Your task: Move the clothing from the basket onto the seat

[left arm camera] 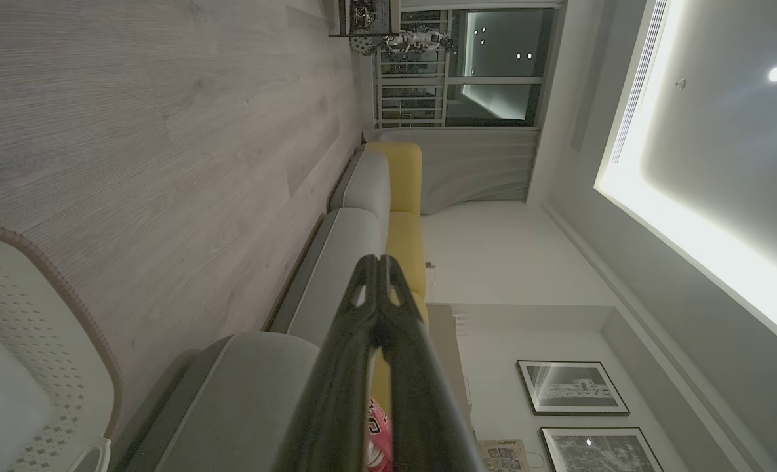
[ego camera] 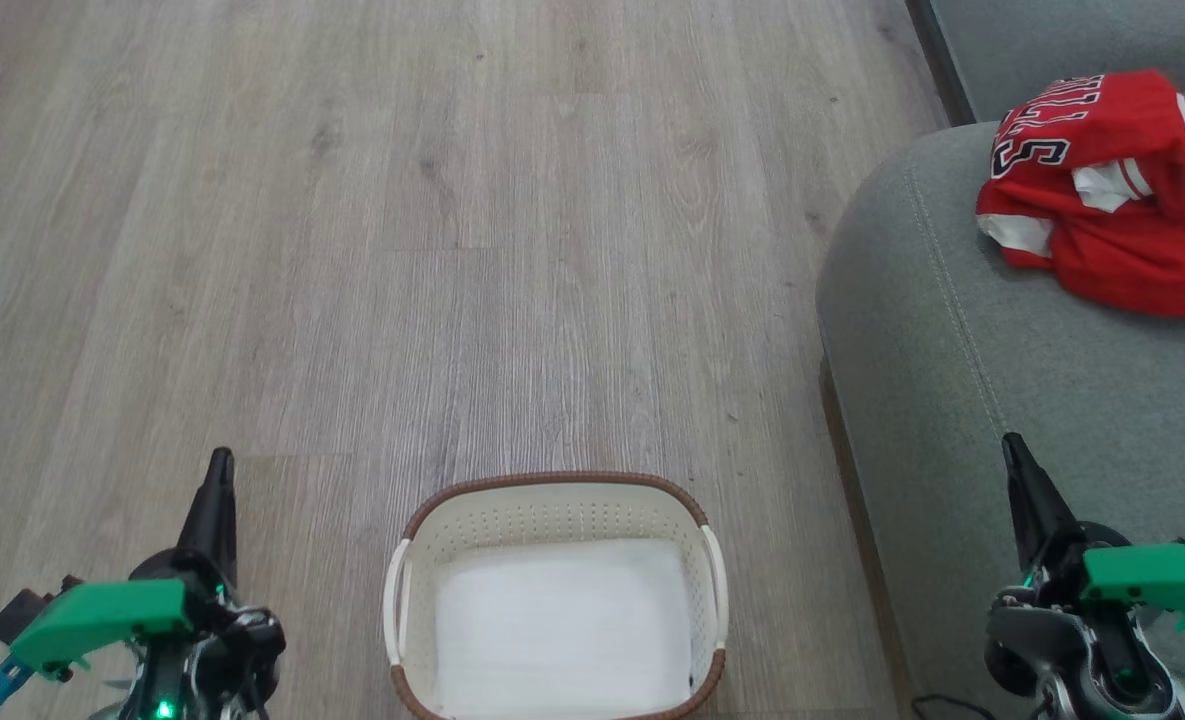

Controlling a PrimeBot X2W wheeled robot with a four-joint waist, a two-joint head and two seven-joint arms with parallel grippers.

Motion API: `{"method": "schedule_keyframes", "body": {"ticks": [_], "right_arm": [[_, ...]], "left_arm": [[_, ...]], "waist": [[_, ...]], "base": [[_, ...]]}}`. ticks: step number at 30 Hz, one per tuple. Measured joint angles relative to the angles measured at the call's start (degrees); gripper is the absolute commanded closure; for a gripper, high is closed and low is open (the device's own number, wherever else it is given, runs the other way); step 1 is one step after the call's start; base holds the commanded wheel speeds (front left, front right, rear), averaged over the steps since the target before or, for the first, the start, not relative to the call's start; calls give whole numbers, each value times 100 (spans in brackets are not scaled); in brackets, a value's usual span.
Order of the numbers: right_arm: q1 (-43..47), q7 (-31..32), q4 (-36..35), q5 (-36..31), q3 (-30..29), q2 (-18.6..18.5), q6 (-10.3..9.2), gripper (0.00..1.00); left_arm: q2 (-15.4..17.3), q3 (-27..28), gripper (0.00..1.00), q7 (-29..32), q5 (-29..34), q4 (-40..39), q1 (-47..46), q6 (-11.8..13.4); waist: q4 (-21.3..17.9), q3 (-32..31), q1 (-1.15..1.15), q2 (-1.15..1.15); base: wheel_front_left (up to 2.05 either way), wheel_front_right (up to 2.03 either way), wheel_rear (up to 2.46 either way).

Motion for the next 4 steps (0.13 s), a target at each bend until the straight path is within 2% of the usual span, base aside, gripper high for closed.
{"method": "schedule_keyframes", "body": {"ticks": [4], "right_arm": [[0,0,0,0,0,0,0,100]], "left_arm": [[0,0,100,0,0,0,0,0]], "waist": [[0,0,0,0]], "base": [[0,0,0]]}}
